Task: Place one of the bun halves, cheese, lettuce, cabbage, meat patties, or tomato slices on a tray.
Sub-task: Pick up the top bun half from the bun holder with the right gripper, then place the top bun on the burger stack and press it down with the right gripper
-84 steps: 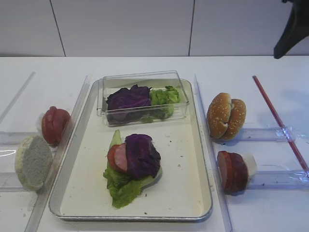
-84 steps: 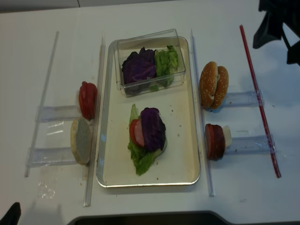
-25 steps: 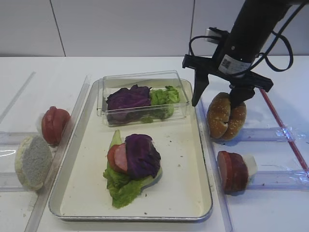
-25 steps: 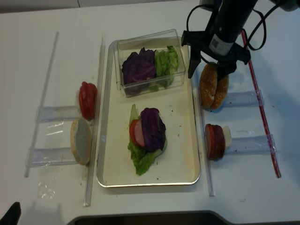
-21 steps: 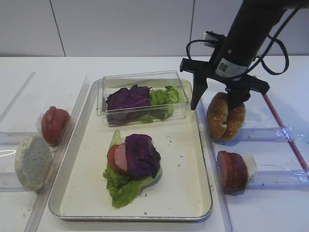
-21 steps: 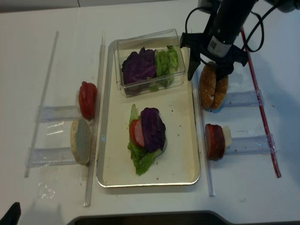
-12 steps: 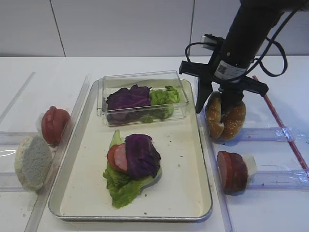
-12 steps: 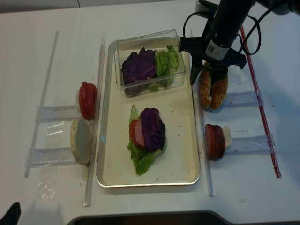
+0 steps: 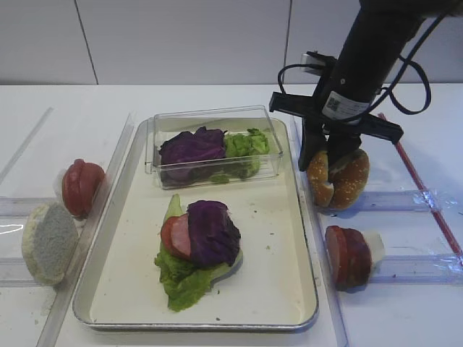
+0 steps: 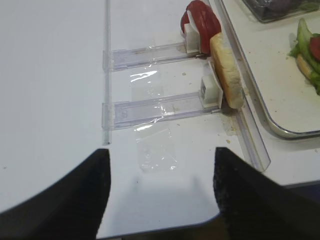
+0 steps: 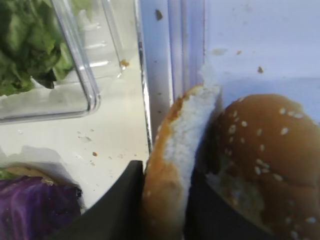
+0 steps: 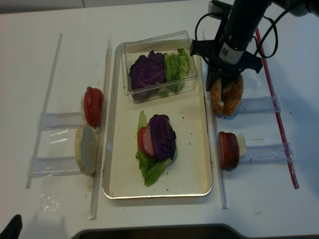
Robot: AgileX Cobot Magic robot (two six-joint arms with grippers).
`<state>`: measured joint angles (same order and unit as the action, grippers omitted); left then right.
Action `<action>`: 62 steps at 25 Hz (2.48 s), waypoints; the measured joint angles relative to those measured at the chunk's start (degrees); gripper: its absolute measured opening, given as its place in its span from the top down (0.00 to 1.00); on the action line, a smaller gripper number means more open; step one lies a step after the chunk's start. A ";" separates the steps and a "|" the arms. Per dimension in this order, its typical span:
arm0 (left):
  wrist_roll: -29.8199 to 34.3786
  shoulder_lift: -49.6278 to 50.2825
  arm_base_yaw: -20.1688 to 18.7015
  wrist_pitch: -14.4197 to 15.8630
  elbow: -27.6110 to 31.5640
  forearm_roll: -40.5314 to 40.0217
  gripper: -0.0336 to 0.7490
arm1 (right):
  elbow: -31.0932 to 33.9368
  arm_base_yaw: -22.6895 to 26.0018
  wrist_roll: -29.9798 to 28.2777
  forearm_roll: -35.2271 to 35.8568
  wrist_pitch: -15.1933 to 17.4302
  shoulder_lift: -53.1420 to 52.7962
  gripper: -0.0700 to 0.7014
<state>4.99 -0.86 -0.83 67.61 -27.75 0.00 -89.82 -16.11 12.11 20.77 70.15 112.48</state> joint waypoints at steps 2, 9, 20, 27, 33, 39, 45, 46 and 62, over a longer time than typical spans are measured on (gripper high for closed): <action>0.00 0.00 0.00 0.00 0.00 0.00 0.41 | 0.00 -0.07 0.00 -0.16 0.00 0.00 0.65; 0.00 0.00 0.00 0.00 0.00 0.00 0.41 | 0.00 -0.07 -0.28 -0.36 0.00 0.00 0.72; 0.00 0.00 0.00 0.00 0.00 0.00 0.41 | 0.00 -0.07 -0.51 -0.14 0.00 0.00 0.73; 0.00 0.00 0.00 0.00 0.00 0.00 0.41 | 0.00 -0.07 -0.60 0.26 0.00 -1.70 0.73; 0.00 0.00 0.00 0.00 0.00 0.00 0.41 | 0.00 -0.07 -0.60 1.42 0.00 -2.06 0.73; 0.00 0.00 0.00 0.00 0.00 0.00 0.41 | 0.00 -0.07 -1.07 3.46 0.00 -2.09 0.73; 0.00 0.00 0.00 0.00 0.00 0.00 0.41 | -0.25 -0.07 -1.53 4.96 0.00 -2.09 0.73; 0.00 0.00 0.00 0.00 0.00 0.00 0.41 | -0.56 -0.17 -1.53 5.09 0.00 -2.09 0.73; 0.00 0.00 0.00 0.00 0.00 0.00 0.41 | -1.48 -0.75 -1.53 6.72 0.12 -7.14 0.73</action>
<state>4.99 -0.86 -0.83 67.61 -27.75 0.00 -91.30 -16.86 10.58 27.49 70.27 105.34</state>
